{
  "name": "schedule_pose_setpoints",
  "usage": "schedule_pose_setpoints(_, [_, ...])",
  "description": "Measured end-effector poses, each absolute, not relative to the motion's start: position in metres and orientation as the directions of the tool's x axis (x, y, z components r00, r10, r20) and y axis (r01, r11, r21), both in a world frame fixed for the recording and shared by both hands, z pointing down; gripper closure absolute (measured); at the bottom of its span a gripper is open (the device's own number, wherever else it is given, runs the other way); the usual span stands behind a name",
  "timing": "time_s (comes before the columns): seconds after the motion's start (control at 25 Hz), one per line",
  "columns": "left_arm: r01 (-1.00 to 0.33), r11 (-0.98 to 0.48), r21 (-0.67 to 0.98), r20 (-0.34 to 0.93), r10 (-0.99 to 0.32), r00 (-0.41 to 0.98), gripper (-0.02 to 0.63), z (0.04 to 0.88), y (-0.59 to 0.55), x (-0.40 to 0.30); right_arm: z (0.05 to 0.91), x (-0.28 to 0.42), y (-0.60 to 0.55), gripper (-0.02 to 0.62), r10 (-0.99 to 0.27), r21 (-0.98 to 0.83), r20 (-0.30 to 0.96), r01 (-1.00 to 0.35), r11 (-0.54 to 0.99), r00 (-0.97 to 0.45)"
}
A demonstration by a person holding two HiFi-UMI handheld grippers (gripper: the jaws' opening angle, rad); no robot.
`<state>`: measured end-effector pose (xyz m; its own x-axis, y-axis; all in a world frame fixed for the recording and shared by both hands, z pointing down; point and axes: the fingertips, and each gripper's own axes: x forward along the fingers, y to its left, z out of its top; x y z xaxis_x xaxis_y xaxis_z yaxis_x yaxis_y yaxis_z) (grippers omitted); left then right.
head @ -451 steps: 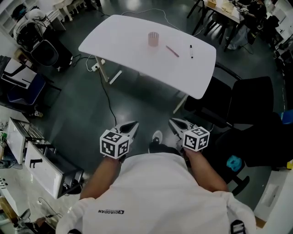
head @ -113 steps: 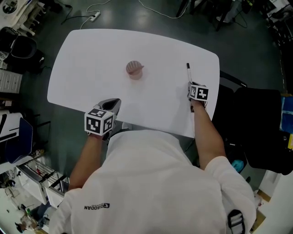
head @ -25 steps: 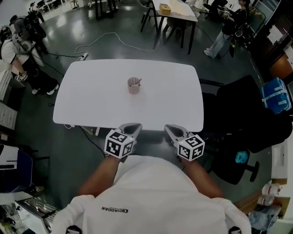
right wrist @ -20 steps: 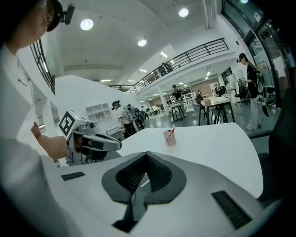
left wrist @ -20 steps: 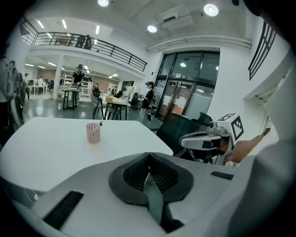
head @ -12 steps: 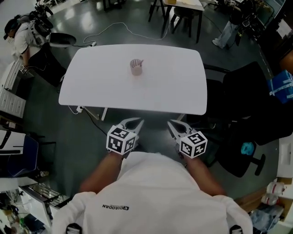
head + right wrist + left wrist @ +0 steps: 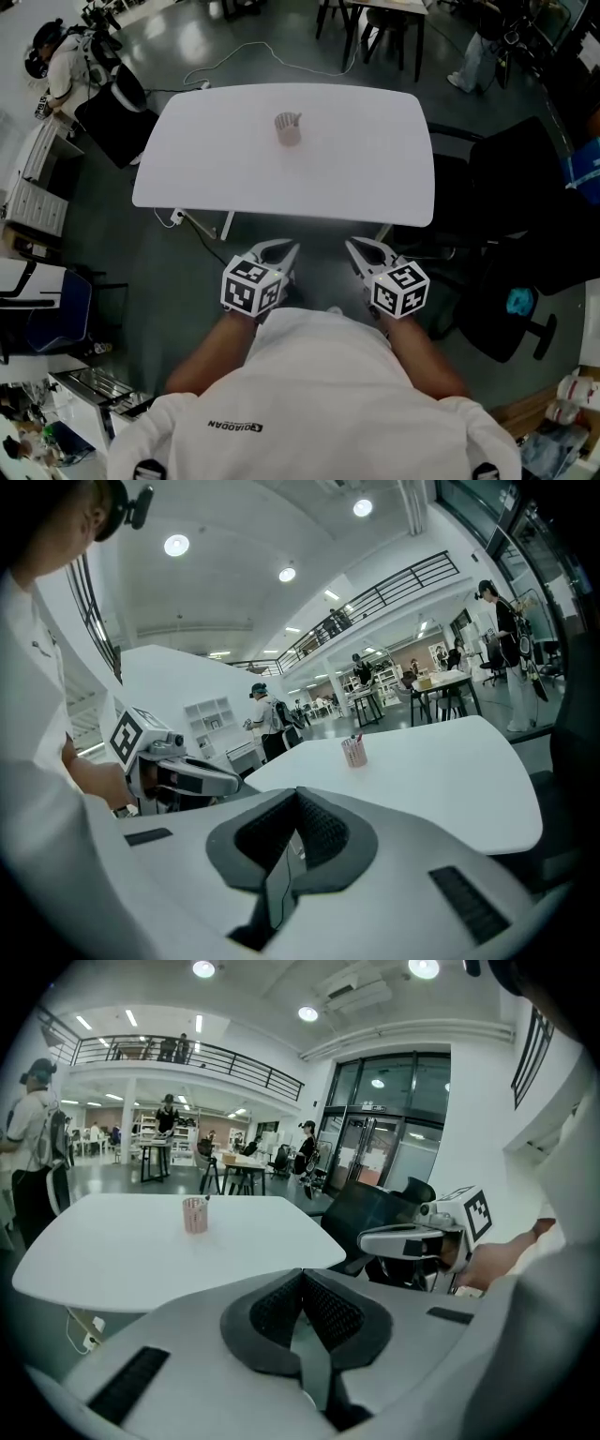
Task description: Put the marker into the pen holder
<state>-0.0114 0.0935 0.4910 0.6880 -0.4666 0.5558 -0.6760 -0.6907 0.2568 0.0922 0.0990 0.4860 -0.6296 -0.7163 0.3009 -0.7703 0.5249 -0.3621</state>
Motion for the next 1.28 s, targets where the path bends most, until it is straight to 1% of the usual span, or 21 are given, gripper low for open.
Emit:
schedule_pose_setpoints(0.76, [-0.682, -0.695, 0.23, 0.549, -0.486, 0.68, 0.578, 0.481, 0.096, -0.003, 0.478, 0.091, 0.105, 0.577, -0.714, -0.359, 0.26, -0.751, 0.554, -0.65])
schedule_pose_setpoints(1.28, [-0.687, -0.685, 0.241, 0.536, -0.496, 0.683, 0.578, 0.479, 0.098, -0.008, 0.476, 0.084, 0.106, 0.577, -0.708, -0.353, 0.265, -0.75, 0.56, -0.654])
